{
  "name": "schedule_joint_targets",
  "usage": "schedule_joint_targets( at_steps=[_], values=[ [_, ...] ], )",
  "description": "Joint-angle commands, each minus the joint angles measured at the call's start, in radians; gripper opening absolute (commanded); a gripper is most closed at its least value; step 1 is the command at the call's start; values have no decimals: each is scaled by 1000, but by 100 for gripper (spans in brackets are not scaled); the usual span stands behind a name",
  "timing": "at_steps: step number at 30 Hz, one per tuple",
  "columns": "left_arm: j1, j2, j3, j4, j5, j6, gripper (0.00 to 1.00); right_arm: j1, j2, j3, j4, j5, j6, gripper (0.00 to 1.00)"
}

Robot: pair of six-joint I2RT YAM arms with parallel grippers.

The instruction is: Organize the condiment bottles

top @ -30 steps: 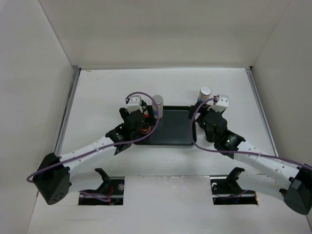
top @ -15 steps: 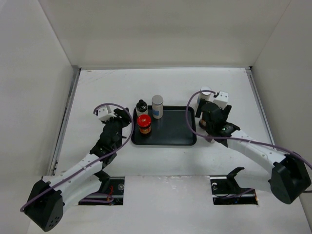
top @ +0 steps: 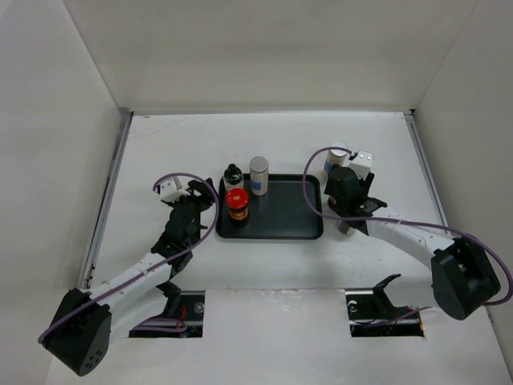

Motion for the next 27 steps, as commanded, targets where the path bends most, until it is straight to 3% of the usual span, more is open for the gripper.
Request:
schedule_joint_targets(
  at_steps=[1, 4, 9, 14, 27],
  values=[
    [22, -2, -10, 77, 14, -12, 63, -17, -3, 15, 80, -31, 13, 63],
    [30, -15, -17, 78, 24, -12, 64, -11, -44, 15, 86, -14, -2, 55],
    [37, 19, -13, 95, 26, -13, 65, 27, -179, 44, 91, 32, -48, 53],
    [39, 22, -16, 106, 21, -13, 79, 110, -216, 95, 102, 50, -86, 53],
    [68, 16, -37, 106, 35, -44, 83, 458, 115, 239, 279, -45, -88, 53]
  ],
)
